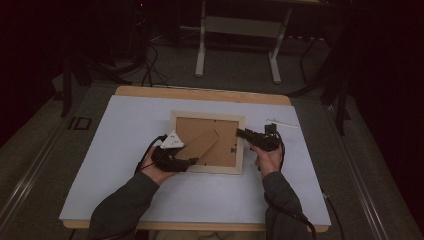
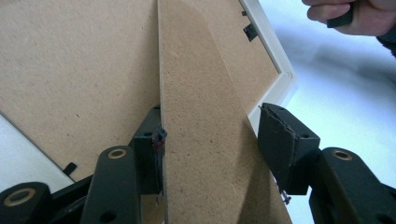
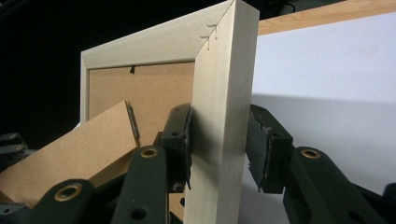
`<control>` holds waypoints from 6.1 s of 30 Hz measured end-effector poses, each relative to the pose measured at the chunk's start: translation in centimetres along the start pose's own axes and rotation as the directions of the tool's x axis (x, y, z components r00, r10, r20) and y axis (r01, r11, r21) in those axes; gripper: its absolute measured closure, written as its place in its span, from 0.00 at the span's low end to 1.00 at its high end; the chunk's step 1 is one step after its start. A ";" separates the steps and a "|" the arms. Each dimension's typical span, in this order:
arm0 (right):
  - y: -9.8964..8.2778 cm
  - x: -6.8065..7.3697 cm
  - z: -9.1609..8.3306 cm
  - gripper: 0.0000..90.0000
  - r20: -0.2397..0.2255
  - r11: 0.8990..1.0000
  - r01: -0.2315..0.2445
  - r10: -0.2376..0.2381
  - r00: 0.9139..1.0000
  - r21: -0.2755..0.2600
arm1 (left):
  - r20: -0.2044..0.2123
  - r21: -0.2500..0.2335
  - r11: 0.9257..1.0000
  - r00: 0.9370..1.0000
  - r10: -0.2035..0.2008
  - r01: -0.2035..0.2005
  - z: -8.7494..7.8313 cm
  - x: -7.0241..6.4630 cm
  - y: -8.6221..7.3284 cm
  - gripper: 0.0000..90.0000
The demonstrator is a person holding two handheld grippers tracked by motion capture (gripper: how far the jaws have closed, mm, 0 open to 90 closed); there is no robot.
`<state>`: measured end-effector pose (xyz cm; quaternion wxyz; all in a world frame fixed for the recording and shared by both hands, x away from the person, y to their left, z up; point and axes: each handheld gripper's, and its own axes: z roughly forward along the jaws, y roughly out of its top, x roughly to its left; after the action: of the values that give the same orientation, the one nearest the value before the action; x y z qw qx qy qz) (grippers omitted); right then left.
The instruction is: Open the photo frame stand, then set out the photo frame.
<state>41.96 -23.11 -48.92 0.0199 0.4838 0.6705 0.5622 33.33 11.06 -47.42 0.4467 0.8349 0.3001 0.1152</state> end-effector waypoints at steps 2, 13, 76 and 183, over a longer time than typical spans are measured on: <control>0.0 0.0 0.0 0.69 -0.001 1.000 0.007 -0.007 1.000 -0.005 | 0.024 0.002 1.000 1.000 -0.013 0.013 0.0 0.2 0.0 0.54; 0.0 0.6 -0.5 0.69 -0.013 0.997 0.078 -0.078 0.997 -0.031 | 0.067 0.019 0.999 0.997 -0.030 0.028 0.0 0.6 0.0 0.59; 1.5 3.2 -2.7 0.66 0.091 0.920 0.383 -0.376 0.922 -0.081 | -0.130 0.048 0.999 0.991 0.018 -0.012 3.3 1.5 1.4 0.78; -2.8 2.7 -8.0 0.63 0.051 0.910 0.406 -0.403 0.914 -0.079 | -0.047 -0.126 0.992 0.999 -0.013 0.007 -2.3 -1.5 -1.9 0.67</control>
<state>34.20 -26.91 -46.77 0.1684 0.3424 0.7302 0.5667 30.35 12.53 -47.56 0.4917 0.8006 0.3070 0.1517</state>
